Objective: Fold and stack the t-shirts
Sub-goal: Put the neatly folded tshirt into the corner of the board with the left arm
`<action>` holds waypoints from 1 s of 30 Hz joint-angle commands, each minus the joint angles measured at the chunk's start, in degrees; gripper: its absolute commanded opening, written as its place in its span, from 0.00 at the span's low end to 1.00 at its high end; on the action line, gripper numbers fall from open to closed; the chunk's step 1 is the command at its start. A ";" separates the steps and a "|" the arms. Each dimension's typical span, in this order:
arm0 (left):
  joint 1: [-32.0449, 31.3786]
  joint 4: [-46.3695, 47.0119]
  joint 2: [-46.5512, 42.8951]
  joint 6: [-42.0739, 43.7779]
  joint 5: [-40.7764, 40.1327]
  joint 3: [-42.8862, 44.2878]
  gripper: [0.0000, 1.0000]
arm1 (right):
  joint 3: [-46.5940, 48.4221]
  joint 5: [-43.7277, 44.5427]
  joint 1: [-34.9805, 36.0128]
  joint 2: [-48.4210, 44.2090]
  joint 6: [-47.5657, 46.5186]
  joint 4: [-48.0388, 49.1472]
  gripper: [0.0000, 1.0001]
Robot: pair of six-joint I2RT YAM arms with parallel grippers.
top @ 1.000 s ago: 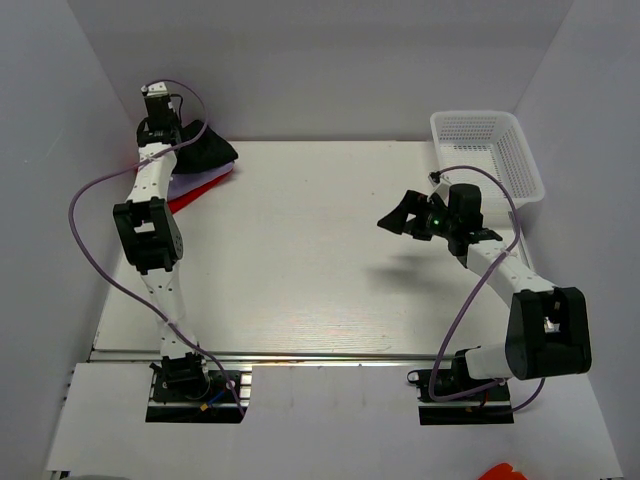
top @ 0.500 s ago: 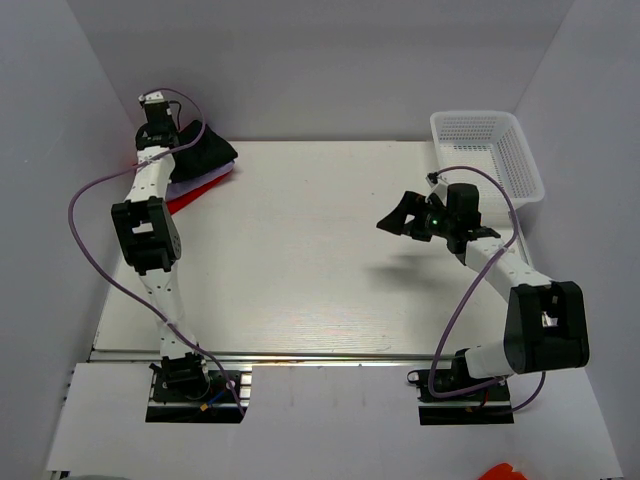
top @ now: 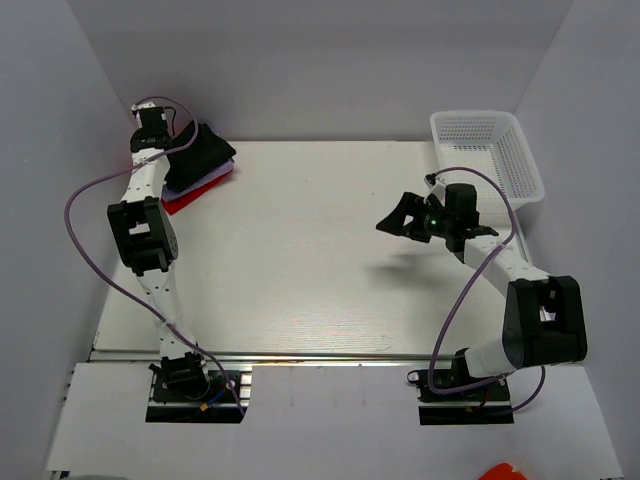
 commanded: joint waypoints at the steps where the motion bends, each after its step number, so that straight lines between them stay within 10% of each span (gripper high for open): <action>1: 1.25 -3.23 -3.51 -1.01 -2.61 0.50 0.42 | 2.15 -1.38 -0.08 0.47 -0.49 0.19 0.90; 4: 1.87 -5.25 -4.04 -2.15 -2.61 1.04 0.99 | 2.15 -1.65 -0.25 0.82 -0.41 0.45 0.90; 10: 3.00 -7.80 -5.10 -5.32 -2.53 0.33 0.97 | 2.15 -2.61 -0.08 0.82 -0.40 0.54 0.90; 14: 3.01 -7.10 -6.33 -5.85 -0.24 -1.78 0.53 | 2.15 -2.88 -0.25 0.82 -0.41 0.54 0.90; 24: 3.01 2.03 -6.16 -3.56 14.36 -7.14 0.48 | 1.97 -3.23 -0.16 0.91 -0.58 0.54 0.90; 28: 3.54 -2.77 -3.79 -4.18 11.73 -3.19 0.00 | 2.15 -3.14 -0.16 0.99 -0.75 0.19 0.90; 30: 3.54 -3.32 -3.78 -4.18 9.88 -2.48 0.00 | 2.24 -3.14 -0.16 0.73 -0.76 0.27 0.90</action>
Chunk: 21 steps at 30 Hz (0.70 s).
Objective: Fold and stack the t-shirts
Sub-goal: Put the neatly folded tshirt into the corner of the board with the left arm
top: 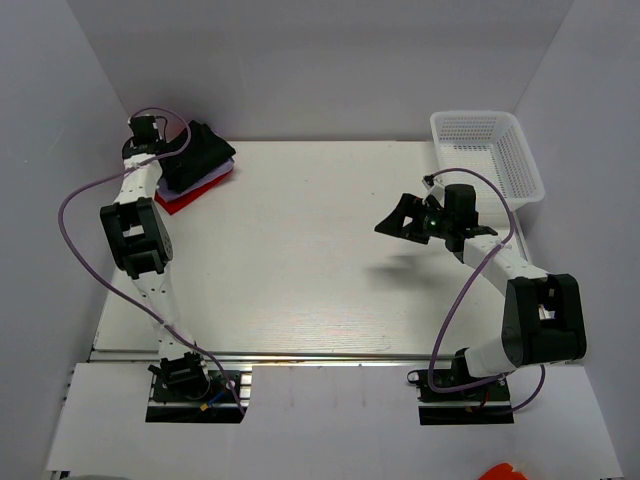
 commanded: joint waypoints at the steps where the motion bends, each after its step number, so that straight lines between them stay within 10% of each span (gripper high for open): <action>1: 0.54 -0.96 -3.75 -0.18 -1.64 3.05 0.00 | 2.24 -0.98 -0.23 0.07 -0.63 0.75 0.90; 21: 0.54 -1.74 -7.46 8.35 -1.39 4.90 0.00 | 2.41 -1.85 -0.05 1.39 -0.19 1.19 0.90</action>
